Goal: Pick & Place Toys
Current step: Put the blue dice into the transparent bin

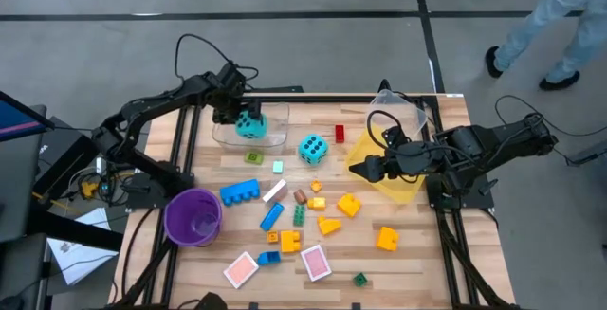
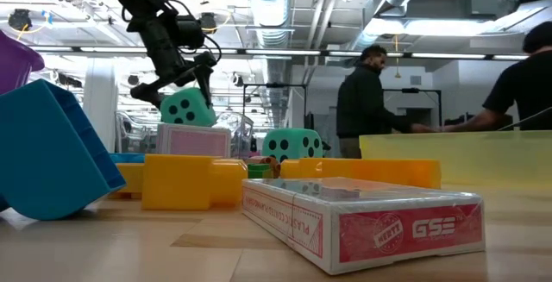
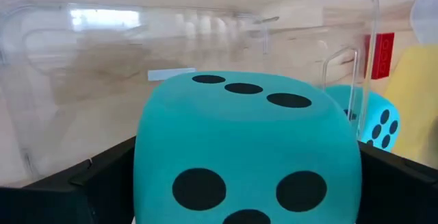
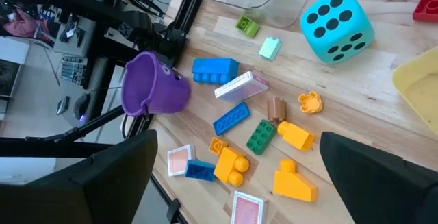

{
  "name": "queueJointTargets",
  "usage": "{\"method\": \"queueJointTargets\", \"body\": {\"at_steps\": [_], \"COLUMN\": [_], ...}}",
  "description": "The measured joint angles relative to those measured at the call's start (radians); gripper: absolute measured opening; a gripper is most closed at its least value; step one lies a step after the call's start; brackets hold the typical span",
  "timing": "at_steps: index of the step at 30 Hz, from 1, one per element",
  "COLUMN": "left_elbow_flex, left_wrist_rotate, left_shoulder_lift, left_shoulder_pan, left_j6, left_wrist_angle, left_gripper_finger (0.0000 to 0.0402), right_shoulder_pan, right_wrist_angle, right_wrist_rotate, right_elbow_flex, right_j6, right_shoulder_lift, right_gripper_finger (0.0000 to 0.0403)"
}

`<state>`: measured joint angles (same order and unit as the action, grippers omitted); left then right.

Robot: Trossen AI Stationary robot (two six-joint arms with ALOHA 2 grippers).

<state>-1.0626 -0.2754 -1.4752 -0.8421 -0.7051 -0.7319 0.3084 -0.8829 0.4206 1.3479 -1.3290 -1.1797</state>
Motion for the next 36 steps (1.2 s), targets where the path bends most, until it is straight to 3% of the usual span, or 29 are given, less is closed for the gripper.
{"method": "queueJointTargets", "body": {"at_steps": [14,21,23,25,27,29,36], "left_elbow_flex": [0.002,0.001,-0.004,0.005,0.001,-0.008,0.002], "left_wrist_rotate": [-0.043,-0.068,0.013,-0.015,-0.078,-0.033,-0.047], "left_shoulder_lift": [-0.084,-0.078,-0.080,-0.076,-0.072,-0.065,-0.047], "left_shoulder_pan": [-0.018,-0.028,-0.022,-0.042,-0.027,-0.044,-0.050], "left_j6": [0.073,0.064,0.116,0.051,0.055,0.037,0.039], "left_wrist_angle": [-0.058,0.013,-0.021,-0.089,0.018,0.026,-0.012], "left_gripper_finger": [0.0400,0.0400,0.0400,0.0400,0.0400,0.0400,0.0400], "right_shoulder_pan": [0.001,0.005,0.005,0.005,0.005,0.005,0.011], "right_wrist_angle": [-0.003,-0.003,-0.005,-0.012,-0.010,-0.004,-0.012], "right_wrist_rotate": [0.001,0.004,0.004,0.004,0.005,0.003,0.002], "right_elbow_flex": [0.000,0.000,0.000,0.000,0.000,0.000,0.001], "right_j6": [-0.003,-0.006,-0.003,-0.004,-0.015,-0.003,-0.012], "right_shoulder_lift": [0.000,0.000,0.000,0.000,0.000,0.000,0.000], "right_gripper_finger": [0.0399,0.0399,0.0399,0.0399,0.0399,0.0399,0.0399]}}
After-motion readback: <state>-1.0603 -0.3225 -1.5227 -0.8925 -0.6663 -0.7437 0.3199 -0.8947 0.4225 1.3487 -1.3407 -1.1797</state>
